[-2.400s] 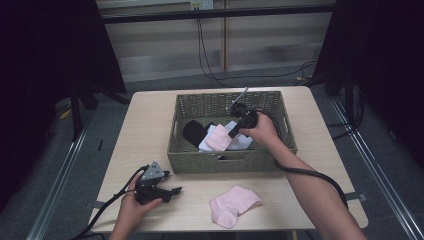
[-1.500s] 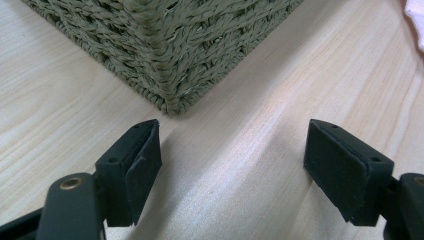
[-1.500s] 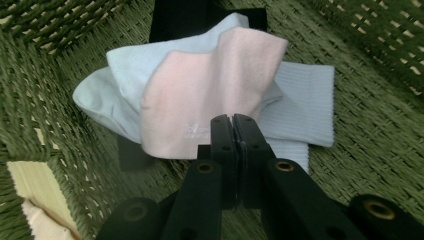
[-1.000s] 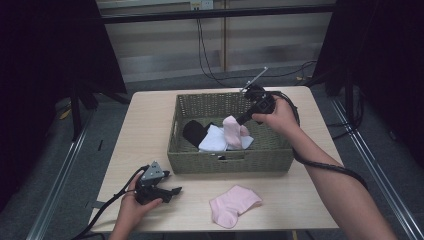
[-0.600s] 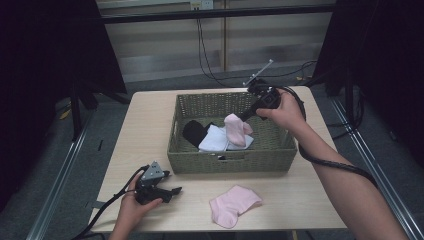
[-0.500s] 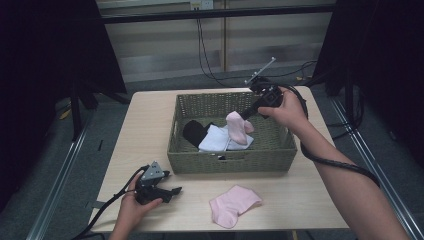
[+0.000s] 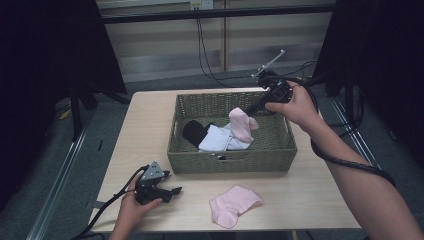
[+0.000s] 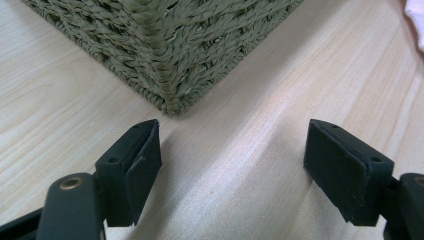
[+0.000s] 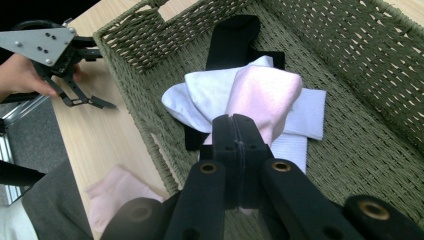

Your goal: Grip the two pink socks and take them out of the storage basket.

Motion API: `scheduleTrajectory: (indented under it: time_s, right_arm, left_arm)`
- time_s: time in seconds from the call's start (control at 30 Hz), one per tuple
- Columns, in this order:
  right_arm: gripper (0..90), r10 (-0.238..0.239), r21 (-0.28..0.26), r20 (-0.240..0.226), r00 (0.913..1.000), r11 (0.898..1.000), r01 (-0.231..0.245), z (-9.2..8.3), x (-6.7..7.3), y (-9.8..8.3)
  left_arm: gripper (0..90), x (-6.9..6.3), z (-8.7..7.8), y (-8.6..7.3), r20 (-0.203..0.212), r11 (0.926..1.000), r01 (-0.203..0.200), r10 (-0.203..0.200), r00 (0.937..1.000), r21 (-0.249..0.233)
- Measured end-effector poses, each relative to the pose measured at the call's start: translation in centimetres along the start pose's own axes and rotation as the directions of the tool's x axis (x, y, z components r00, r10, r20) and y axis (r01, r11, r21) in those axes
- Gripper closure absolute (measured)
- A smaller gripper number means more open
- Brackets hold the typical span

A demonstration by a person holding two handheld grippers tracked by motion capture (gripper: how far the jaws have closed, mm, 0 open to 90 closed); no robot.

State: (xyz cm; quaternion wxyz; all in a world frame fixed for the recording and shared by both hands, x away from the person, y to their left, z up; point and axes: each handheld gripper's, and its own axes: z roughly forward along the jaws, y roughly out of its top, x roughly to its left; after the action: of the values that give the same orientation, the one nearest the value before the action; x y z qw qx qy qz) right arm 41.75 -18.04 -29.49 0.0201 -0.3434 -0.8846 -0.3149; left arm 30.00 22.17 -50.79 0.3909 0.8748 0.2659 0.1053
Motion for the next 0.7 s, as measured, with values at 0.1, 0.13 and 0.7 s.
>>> scheduleTrajectory:
  time_s: [0.1,0.13,0.7]
  right_arm:
    - [89.7,-0.008,-0.008,-0.005,1.0,1.0,0.007,-0.5,0.2,-0.1]
    - [89.7,-0.009,-0.007,-0.009,0.9999,1.0,0.009,-0.7,0.3,-0.1]
    - [89.6,-0.096,-0.031,-0.047,0.9943,0.995,0.094,-3.3,3.1,-0.8]
  left_arm:
    - [22.6,0.0,0.0,0.0,0.0,1.0,0.0,0.0,1.0,0.0]
    - [22.7,0.0,0.0,0.0,0.0,1.0,0.0,0.0,1.0,0.0]
    - [22.6,0.0,0.0,0.0,0.0,1.0,-0.001,0.001,1.0,0.0]
